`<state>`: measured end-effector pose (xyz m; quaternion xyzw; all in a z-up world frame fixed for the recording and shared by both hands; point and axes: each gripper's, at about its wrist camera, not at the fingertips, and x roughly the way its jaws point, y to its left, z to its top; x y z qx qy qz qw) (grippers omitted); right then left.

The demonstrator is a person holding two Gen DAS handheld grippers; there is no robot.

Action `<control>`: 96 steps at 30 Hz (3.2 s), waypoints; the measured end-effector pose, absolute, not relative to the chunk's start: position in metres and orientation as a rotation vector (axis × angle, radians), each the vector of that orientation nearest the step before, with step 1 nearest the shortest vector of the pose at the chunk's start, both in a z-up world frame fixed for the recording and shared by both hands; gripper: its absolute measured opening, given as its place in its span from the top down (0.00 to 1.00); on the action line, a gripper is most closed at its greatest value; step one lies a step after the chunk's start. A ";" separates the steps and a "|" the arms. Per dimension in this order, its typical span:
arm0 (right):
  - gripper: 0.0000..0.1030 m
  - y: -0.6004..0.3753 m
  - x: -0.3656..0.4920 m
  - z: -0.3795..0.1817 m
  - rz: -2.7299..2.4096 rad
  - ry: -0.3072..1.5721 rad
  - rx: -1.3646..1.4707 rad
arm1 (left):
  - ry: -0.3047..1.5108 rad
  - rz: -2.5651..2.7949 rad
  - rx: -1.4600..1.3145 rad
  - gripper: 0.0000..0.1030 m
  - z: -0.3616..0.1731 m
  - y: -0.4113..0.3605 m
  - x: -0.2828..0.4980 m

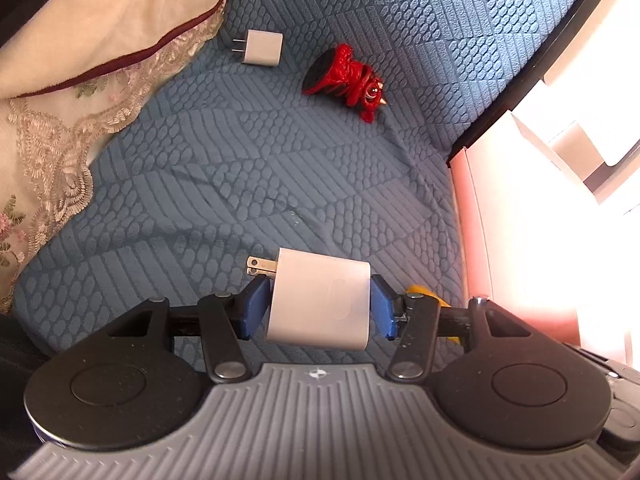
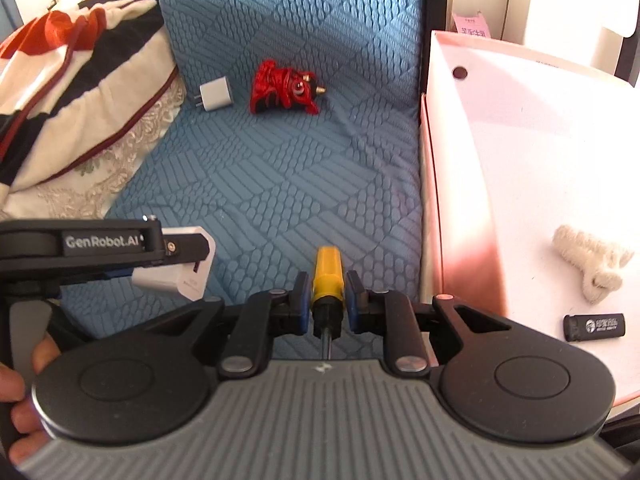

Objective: Organize rigid objects
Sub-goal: 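Lift and carry the screwdriver and white charger over the pink box with both tools, then open the right tool to drop the screwdriver while the left tool releases the charger into the box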

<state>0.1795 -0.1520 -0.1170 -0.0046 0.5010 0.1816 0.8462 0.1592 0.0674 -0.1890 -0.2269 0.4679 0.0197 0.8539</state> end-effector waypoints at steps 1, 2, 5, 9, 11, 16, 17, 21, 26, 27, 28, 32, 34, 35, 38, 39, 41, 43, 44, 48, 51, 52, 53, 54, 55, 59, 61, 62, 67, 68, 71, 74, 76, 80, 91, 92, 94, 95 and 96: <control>0.79 -0.154 0.180 -0.114 0.385 1.051 -0.010 | 0.983 0.040 -0.476 0.42 -0.188 0.066 0.159; 0.79 -0.156 0.180 -0.112 0.384 1.045 -0.013 | 0.982 0.035 -0.478 0.42 -0.187 0.066 0.159; 0.79 -0.159 0.181 -0.106 0.381 1.029 -0.020 | 0.976 0.025 -0.479 0.42 -0.184 0.063 0.160; 0.79 -0.161 0.184 -0.101 0.377 1.018 -0.044 | 0.977 0.008 -0.478 0.42 -0.181 0.057 0.162; 0.79 -0.163 0.186 -0.099 0.386 1.020 -0.027 | 0.975 0.001 -0.468 0.42 -0.178 0.052 0.162; 0.79 -0.167 0.187 -0.090 0.386 0.990 -0.023 | 0.956 -0.004 -0.458 0.42 -0.168 0.043 0.164; 0.79 -0.170 0.188 -0.088 0.384 0.990 -0.018 | 0.951 -0.005 -0.462 0.42 -0.165 0.042 0.165; 0.79 -0.179 0.190 -0.076 0.381 0.972 -0.014 | 0.927 -0.015 -0.467 0.42 -0.147 0.036 0.170; 0.79 -0.193 0.197 -0.050 0.372 0.924 -0.016 | 0.883 -0.059 -0.416 0.42 -0.119 0.018 0.178; 0.79 -0.197 0.198 -0.045 0.370 0.915 -0.016 | 0.873 -0.061 -0.411 0.42 -0.113 0.013 0.180; 0.79 -0.200 0.199 -0.040 0.368 0.907 -0.016 | 0.864 -0.066 -0.409 0.42 -0.107 0.008 0.182; 0.79 -0.215 0.205 -0.021 0.359 0.880 -0.004 | 0.840 -0.095 -0.403 0.42 -0.086 -0.014 0.187; 0.79 -0.224 0.207 -0.012 0.350 0.867 -0.001 | 0.833 -0.114 -0.398 0.42 -0.077 -0.026 0.189; 0.79 -0.228 0.209 -0.008 0.346 0.861 0.000 | 0.831 -0.124 -0.395 0.42 -0.073 -0.033 0.191; 0.79 -0.241 0.214 0.005 0.333 0.842 0.001 | 0.827 -0.157 -0.379 0.42 -0.058 -0.050 0.196; 0.79 -0.247 0.215 0.009 0.330 0.839 0.008 | 0.824 -0.164 -0.375 0.42 -0.052 -0.055 0.197; 0.79 -0.259 0.219 0.016 0.329 0.839 0.038 | 0.818 -0.171 -0.371 0.42 -0.043 -0.064 0.201; 0.79 -0.269 0.225 0.022 0.319 0.836 0.051 | 0.810 -0.171 -0.367 0.42 -0.034 -0.072 0.204; 0.79 -0.274 0.226 0.024 0.315 0.834 0.055 | 0.806 -0.171 -0.365 0.42 -0.030 -0.076 0.206; 0.79 -0.297 0.230 0.031 0.311 0.839 0.114 | 0.794 -0.179 -0.354 0.42 -0.020 -0.092 0.209; 0.79 -0.308 0.229 0.031 0.298 0.826 0.100 | 0.789 -0.184 -0.358 0.42 -0.021 -0.104 0.208; 0.79 -0.313 0.230 0.029 0.296 0.832 0.105 | 0.791 -0.189 -0.362 0.42 -0.022 -0.109 0.206; 0.79 -0.317 0.229 0.027 0.294 0.838 0.109 | 0.795 -0.192 -0.366 0.42 -0.026 -0.113 0.205; 0.79 -0.320 0.228 0.023 0.286 0.843 0.103 | 0.802 -0.194 -0.367 0.42 -0.031 -0.117 0.204; 0.79 -0.322 0.227 0.019 0.276 0.846 0.089 | 0.812 -0.197 -0.365 0.42 -0.036 -0.122 0.204; 0.79 -0.334 0.222 -0.001 0.259 0.883 0.081 | 0.854 -0.206 -0.352 0.42 -0.061 -0.139 0.202; 0.79 -0.339 0.219 -0.014 0.245 0.905 0.074 | 0.875 -0.207 -0.348 0.42 -0.074 -0.144 0.200; 0.79 -0.342 0.218 -0.020 0.239 0.920 0.079 | 0.886 -0.207 -0.342 0.43 -0.079 -0.147 0.200; 0.79 -0.356 0.211 -0.046 0.216 0.978 0.087 | 0.934 -0.214 -0.314 0.43 -0.099 -0.161 0.204; 0.79 -0.357 0.209 -0.050 0.213 0.986 0.084 | 0.941 -0.213 -0.311 0.43 -0.102 -0.164 0.206; 0.79 -0.363 0.206 -0.063 0.200 1.009 0.079 | 0.965 -0.214 -0.291 0.43 -0.108 -0.170 0.209; 0.79 -0.368 0.204 -0.073 0.186 1.028 0.083 | 0.983 -0.215 -0.283 0.43 -0.113 -0.173 0.211; 0.79 -0.371 0.203 -0.078 0.182 1.040 0.102 | 0.991 -0.217 -0.278 0.43 -0.113 -0.175 0.212; 0.79 -0.374 0.200 -0.083 0.182 1.047 0.120 | 0.998 -0.223 -0.270 0.41 -0.114 -0.178 0.213; 0.72 -0.380 0.208 -0.062 0.146 1.000 0.173 | 0.906 -0.248 -0.220 0.24 -0.074 -0.178 0.201; 0.72 -0.379 0.208 -0.059 0.150 0.993 0.178 | 0.895 -0.250 -0.222 0.24 -0.069 -0.176 0.200; 0.72 -0.377 0.207 -0.052 0.155 0.976 0.182 | 0.868 -0.252 -0.224 0.24 -0.058 -0.171 0.196; 0.72 -0.374 0.206 -0.047 0.156 0.970 0.182 | 0.855 -0.251 -0.224 0.24 -0.053 -0.168 0.193; 0.72 -0.372 0.206 -0.043 0.161 0.961 0.184 | 0.841 -0.249 -0.223 0.24 -0.048 -0.165 0.191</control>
